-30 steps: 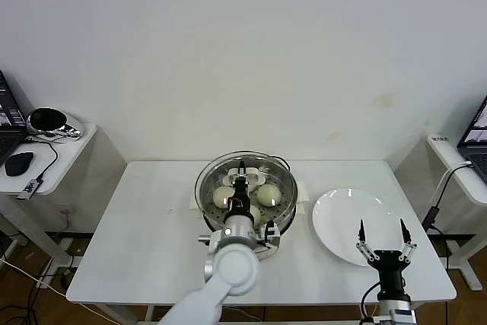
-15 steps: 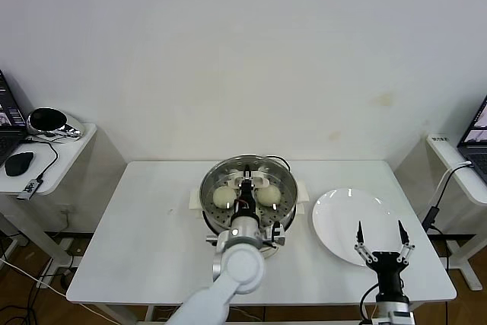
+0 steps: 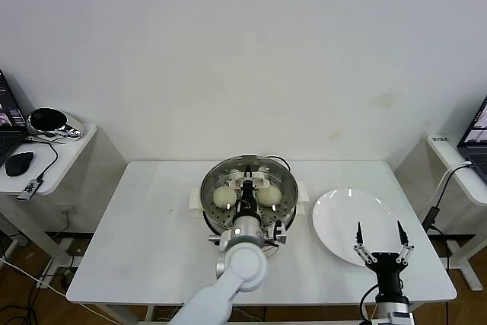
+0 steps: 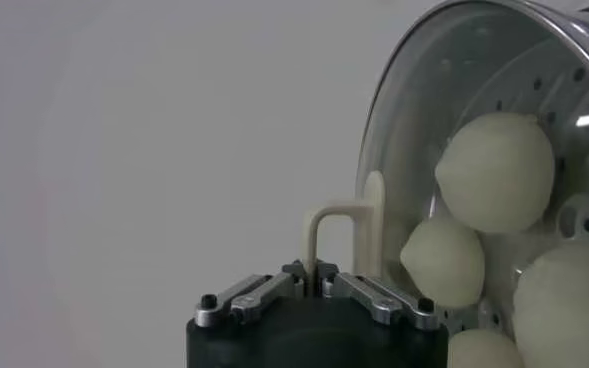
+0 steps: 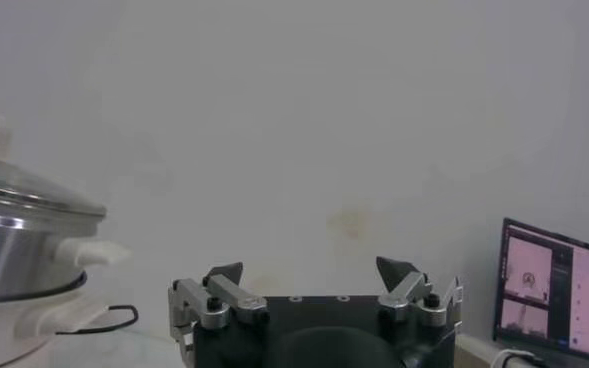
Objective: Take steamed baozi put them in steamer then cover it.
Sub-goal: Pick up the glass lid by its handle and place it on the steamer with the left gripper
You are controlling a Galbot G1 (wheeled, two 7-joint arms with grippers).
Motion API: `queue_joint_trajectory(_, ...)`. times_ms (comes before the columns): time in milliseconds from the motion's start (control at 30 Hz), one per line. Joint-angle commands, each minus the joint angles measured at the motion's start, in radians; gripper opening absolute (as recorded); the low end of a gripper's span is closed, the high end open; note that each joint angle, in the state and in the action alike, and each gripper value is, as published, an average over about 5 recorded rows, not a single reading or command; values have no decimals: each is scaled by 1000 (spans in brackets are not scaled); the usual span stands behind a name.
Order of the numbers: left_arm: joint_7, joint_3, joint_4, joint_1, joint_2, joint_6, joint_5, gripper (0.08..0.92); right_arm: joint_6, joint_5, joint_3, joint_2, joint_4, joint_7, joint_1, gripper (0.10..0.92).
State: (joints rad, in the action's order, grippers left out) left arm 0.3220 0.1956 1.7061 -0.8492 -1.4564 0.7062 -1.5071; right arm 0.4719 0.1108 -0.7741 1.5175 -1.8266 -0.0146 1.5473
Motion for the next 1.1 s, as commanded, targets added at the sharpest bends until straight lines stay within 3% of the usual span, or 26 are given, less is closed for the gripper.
queue_joint_trajectory(33,-4,-4,-11,0,-1,-1,7,131,1,1,3,2,3,1,-1,823)
queue_joint_trajectory(333,-42,-17,-9,-10,-13,6,46,131,2,5,7,5,4,2,0,823)
queue_joint_trajectory(433,-44,-16,23,-21,-8,11,62,167,2,5,8,5,3,3,1,823)
queue_joint_trajectory(633,-84,-17,162,-95,39,8,127,335,2,7,9,5,-3,4,8,823)
queue_joint_trajectory(833,-199,-78,417,-259,182,-27,356,509,1,8,4,5,-10,5,15,823)
queue_joint_trajectory(967,-366,-228,566,-420,294,-170,737,621,1,11,8,5,-9,6,17,823)
queue_joint_trajectory(1100,-515,-480,599,-644,330,-475,1228,741,-1,10,16,2,-7,9,20,823)
